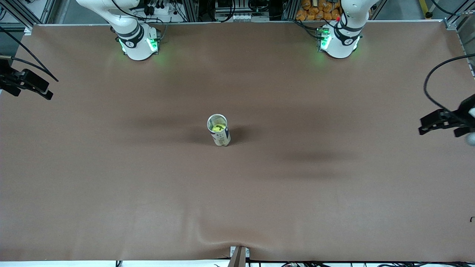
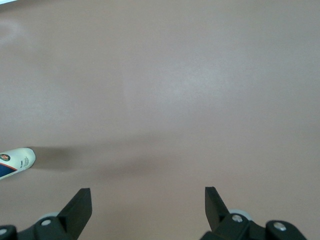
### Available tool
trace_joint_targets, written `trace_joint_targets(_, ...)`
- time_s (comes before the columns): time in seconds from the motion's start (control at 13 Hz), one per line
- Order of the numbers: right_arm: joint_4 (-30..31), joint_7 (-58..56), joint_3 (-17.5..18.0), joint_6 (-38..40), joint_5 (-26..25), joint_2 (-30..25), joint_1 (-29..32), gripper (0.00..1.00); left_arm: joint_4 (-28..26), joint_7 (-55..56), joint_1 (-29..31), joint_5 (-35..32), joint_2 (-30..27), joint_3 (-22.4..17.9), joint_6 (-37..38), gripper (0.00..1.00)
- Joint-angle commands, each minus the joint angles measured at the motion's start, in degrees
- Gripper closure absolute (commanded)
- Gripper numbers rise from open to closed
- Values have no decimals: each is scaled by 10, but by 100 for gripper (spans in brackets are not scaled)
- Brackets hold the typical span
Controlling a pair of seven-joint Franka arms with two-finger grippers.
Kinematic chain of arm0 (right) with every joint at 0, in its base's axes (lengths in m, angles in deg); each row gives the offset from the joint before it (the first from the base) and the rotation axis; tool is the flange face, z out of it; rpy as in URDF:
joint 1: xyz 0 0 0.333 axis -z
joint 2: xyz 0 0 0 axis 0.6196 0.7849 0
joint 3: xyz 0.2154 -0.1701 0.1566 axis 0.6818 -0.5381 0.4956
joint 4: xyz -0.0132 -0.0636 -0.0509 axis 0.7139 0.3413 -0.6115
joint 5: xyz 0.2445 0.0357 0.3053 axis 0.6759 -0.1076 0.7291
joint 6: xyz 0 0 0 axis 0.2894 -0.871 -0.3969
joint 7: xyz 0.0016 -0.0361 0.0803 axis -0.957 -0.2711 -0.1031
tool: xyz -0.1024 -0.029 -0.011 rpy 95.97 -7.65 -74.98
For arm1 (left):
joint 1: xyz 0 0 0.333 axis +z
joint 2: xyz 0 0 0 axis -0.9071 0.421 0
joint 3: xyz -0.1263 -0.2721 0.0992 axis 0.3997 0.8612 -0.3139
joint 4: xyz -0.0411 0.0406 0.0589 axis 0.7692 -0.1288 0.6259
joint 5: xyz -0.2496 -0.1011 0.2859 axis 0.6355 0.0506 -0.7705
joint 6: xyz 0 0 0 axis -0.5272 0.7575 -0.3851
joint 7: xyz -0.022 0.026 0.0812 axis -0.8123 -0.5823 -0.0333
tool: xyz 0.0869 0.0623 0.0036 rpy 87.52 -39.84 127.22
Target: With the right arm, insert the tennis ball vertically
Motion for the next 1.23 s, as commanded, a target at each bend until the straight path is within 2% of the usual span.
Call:
trace_joint_targets(0.0, -12, -10, 2, 0, 7, 6, 1, 0, 2, -4, -53, 14, -47, -67, 14, 0)
trace_joint_targets(0.31, -12, -10, 2, 1, 8, 7, 2, 0, -12, -4, -254, 90, -99, -332, 21, 0)
trace_joint_targets(0.38, -12, -10, 2, 2, 7, 6, 2, 0, -15, -4, -294, 107, -104, -380, 28, 0)
trace_joint_targets(0.46, -12, -10, 2, 3, 8, 7, 2, 0, -29, -5, -322, 113, -116, -412, 39, 0)
trace_joint_targets(0.77, -12, -10, 2, 3, 7, 7, 2, 0, -81, -5, -360, 145, -159, -468, 57, 0)
trace_joint_targets(0.92, -12, -10, 2, 6, 7, 7, 2, 0, -105, -8, -364, 146, -173, -467, 56, 0)
trace_joint_targets(1.15, -12, -10, 2, 6, 8, 7, 1, 0, -113, -11, -368, 145, -186, -453, 57, 0)
